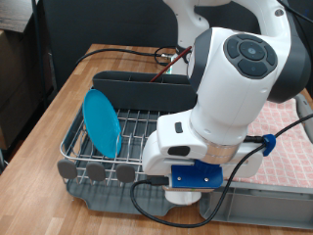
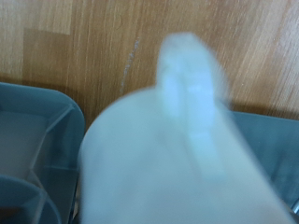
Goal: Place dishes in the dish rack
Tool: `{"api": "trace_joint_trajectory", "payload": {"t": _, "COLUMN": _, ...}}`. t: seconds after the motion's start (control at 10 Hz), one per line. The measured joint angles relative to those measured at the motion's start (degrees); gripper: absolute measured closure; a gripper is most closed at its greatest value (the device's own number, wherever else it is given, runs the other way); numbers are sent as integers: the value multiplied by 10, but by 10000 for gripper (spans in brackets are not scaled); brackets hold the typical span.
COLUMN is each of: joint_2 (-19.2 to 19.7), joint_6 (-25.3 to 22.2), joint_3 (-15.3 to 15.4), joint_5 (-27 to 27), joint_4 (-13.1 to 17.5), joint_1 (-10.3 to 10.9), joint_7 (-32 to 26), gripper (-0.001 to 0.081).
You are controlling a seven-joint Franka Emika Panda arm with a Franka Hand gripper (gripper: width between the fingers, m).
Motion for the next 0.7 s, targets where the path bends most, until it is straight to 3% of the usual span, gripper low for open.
{"api": "trace_joint_trajectory", "payload": {"t": 0.1, "joint_2": 0, "joint_6": 0, "joint_3": 0, "joint_5": -1, "joint_4": 0, "joint_1": 0, "joint_7": -1, "gripper": 68}}
{"api": "trace_joint_trajectory", "payload": {"t": 0.2, "joint_2": 0, "joint_6": -2, "joint_3": 0, "joint_5": -1, "joint_4": 3, "joint_1": 1, "joint_7": -6, "gripper": 68}}
{"api": "trace_joint_trajectory", "payload": {"t": 0.3, "joint_2": -1, "joint_6": -11, "joint_3": 0, "joint_5": -2, "joint_4": 9, "joint_1": 1, "joint_7": -13, "gripper": 17}}
{"api": "trace_joint_trajectory", "payload": {"t": 0.7, "joint_2": -3, "joint_6": -86, "joint_3": 0, "joint_5": -2, "joint_4": 65, "joint_1": 0, "joint_7": -47, "gripper": 3}}
